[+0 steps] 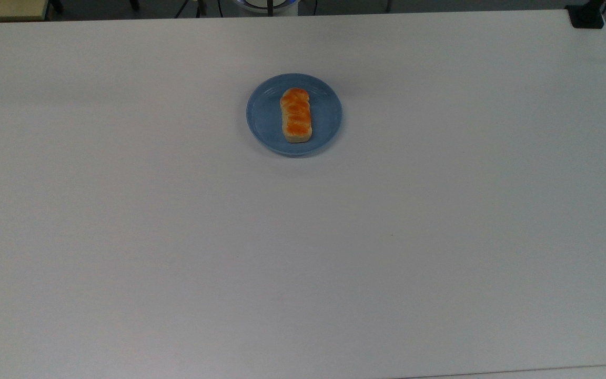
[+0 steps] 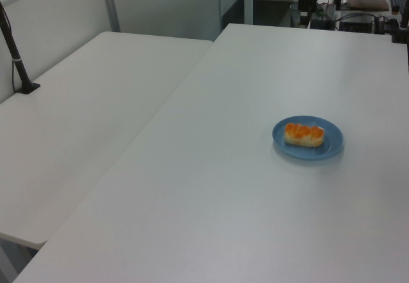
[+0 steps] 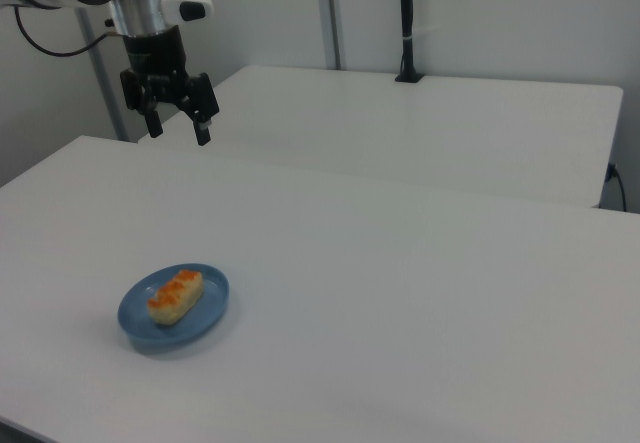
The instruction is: Put the bread on a plate
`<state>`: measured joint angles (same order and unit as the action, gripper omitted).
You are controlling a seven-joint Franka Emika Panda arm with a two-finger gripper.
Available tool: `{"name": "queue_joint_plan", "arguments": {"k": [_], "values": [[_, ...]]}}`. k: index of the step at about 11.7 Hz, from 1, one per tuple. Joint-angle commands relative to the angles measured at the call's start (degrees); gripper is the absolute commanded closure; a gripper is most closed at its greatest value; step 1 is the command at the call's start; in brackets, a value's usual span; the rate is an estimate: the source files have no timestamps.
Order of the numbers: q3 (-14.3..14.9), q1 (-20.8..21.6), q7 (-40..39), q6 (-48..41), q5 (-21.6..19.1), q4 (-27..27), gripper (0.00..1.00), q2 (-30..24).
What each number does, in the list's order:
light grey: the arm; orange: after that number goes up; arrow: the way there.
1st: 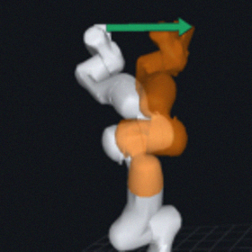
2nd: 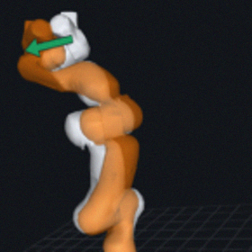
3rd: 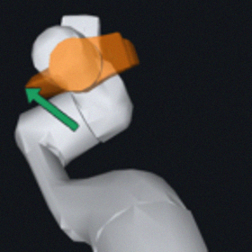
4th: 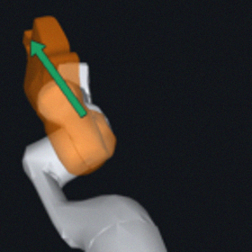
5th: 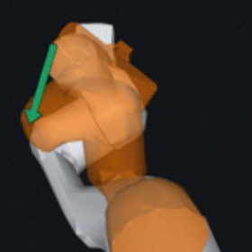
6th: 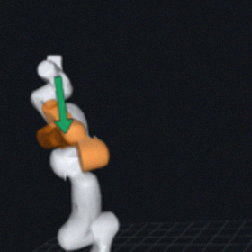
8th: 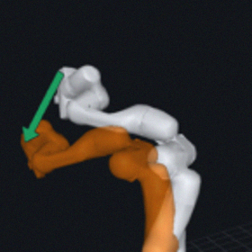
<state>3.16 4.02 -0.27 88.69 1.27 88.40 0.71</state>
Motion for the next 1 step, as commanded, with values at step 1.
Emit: {"name": "queue_joint_plan", "arguments": {"k": [1], "values": [[0.0, 0.5, -0.6, -1.2, -0.4, 0.1, 0.0, -0.5]]}}
